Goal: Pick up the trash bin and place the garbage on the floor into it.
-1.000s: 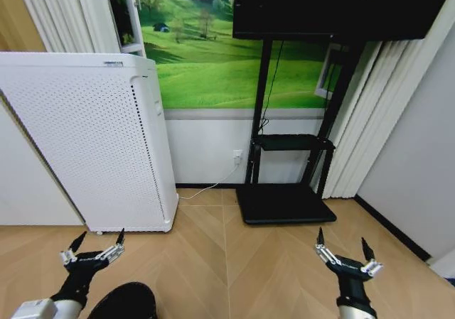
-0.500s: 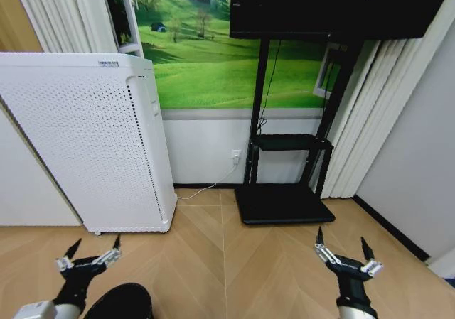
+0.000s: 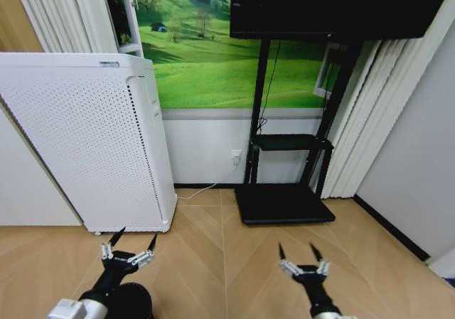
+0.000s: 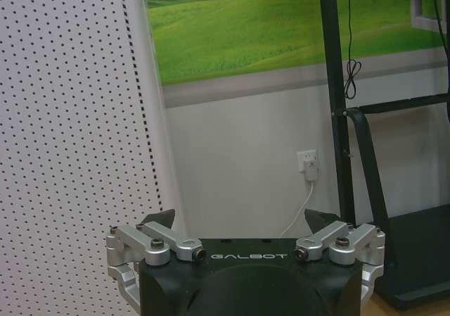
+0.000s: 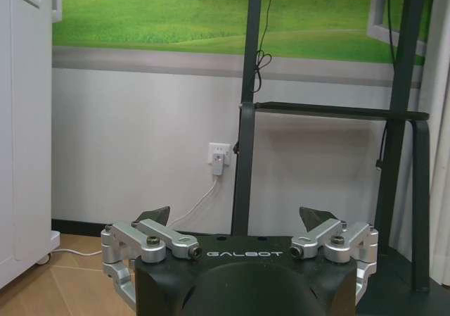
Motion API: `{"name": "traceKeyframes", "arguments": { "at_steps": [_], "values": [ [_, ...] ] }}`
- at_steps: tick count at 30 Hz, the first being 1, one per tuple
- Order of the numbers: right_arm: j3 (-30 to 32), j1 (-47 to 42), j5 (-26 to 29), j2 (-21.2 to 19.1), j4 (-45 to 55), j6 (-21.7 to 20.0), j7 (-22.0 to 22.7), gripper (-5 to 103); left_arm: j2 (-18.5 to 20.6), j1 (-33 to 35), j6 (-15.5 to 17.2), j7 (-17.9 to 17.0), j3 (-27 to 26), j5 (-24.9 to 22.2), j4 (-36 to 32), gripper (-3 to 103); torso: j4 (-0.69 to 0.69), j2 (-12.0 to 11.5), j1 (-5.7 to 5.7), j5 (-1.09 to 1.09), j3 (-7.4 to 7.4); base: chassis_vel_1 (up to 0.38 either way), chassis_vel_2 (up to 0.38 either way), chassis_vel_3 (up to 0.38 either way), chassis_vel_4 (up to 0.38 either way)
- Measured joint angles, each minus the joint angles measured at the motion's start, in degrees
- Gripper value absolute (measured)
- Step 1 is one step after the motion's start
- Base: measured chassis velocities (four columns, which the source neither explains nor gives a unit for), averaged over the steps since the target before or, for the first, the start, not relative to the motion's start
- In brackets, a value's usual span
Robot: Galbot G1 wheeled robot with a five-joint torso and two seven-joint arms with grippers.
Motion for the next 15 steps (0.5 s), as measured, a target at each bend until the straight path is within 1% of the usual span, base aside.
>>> {"name": "traceKeyframes", "arguments": {
  "at_steps": [2,4,5,8,9,10,11,12,13,14,15],
  "values": [
    [0.1,0.4,0.4,-0.1,-0.1,-0.1,0.1,100,0.0,0.0,0.0,0.0,0.0,0.0,0.0,100,0.00,0.0,0.00,0.00,0.00,0.000,0.000,0.000,0.000],
    [0.6,1.1,0.9,-0.1,-0.1,-0.5,1.4,100,-0.2,-0.1,0.0,0.0,0.1,0.0,0.0,100,0.00,0.0,0.00,-0.01,0.00,0.000,0.000,0.000,0.000],
    [1.6,1.8,1.4,0.8,0.1,-1.2,3.9,100,-0.5,-0.1,0.0,0.0,0.1,0.0,0.0,100,0.00,0.0,0.00,0.00,0.00,0.000,0.000,0.000,0.000],
    [3.3,1.9,2.2,1.5,0.7,-1.8,4.8,100,-0.8,-0.1,0.0,-0.1,0.1,-0.1,0.0,100,-0.01,0.0,0.00,-0.01,0.00,0.000,0.000,0.000,0.000],
    [3.3,1.9,2.2,1.5,0.7,-1.8,4.8,100,-0.8,-0.1,0.0,-0.1,0.1,-0.1,0.0,100,-0.01,0.0,0.00,-0.01,0.00,0.000,0.000,0.000,0.000],
    [4.8,1.9,2.5,1.5,1.1,-1.9,4.2,100,-0.9,-0.1,0.0,-0.1,0.1,-0.1,0.0,100,0.00,0.0,0.00,-0.01,0.00,0.000,0.000,0.000,0.000],
    [5.7,1.8,2.8,1.4,1.2,-1.9,3.4,100,-0.9,-0.2,0.0,-0.1,0.0,-0.2,0.0,100,0.00,0.0,0.00,0.00,0.00,0.000,0.000,0.000,0.000],
    [7.6,1.5,3.9,0.8,1.4,-1.8,0.7,100,-0.8,-0.3,0.1,0.0,-0.2,-0.3,0.0,100,0.00,0.0,0.00,-0.01,0.00,0.000,0.000,0.000,0.000],
    [7.6,1.5,3.9,0.8,1.4,-1.8,0.7,100,-0.8,-0.3,0.1,0.0,-0.2,-0.3,0.0,100,0.00,0.0,0.00,-0.01,0.00,0.000,0.000,0.000,0.000],
    [9.8,1.0,5.2,0.4,1.5,-1.4,-3.5,100,-0.7,-0.4,0.1,0.3,-0.6,-0.4,0.0,100,0.00,0.0,0.00,0.00,0.00,0.000,0.000,0.000,0.000],
    [12.9,0.3,7.0,-0.1,1.7,-1.0,-9.1,100,-0.5,-0.4,0.1,0.6,-0.9,-0.6,0.0,100,0.00,0.0,0.00,-0.01,0.00,0.000,0.000,0.000,0.000]
  ]
}}
